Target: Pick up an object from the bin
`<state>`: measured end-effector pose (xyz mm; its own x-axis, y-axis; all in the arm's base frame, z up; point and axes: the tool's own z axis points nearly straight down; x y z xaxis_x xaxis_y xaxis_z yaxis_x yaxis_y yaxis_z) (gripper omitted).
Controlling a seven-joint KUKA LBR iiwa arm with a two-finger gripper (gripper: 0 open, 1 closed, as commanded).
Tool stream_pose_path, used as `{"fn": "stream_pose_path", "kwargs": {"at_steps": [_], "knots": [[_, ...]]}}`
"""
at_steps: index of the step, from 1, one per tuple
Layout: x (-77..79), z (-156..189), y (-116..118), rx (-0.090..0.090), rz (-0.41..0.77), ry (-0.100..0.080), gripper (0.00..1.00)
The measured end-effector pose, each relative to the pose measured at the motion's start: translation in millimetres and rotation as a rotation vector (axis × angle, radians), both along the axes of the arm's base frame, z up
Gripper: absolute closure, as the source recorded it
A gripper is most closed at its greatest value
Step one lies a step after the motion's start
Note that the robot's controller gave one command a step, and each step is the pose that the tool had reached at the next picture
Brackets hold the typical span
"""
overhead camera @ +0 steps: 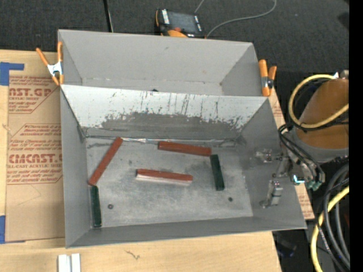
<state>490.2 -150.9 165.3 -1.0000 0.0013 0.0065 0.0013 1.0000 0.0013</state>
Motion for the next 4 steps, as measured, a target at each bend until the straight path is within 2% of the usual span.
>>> {"fn": "stream_pose_path", "kwargs": {"at_steps": [1,2,3,4], "knots": [[37.4,-99.6,119.1,0.004,-0.103,-0.002,0.0],[82.3,-95.5,167.1,0.001,-0.186,-0.007,0.0],[81.5,-95.4,163.6,-0.002,-0.19,-0.008,1.0],[79.6,50.0,136.6,-0.003,-0.095,-0.017,1.0]]}}
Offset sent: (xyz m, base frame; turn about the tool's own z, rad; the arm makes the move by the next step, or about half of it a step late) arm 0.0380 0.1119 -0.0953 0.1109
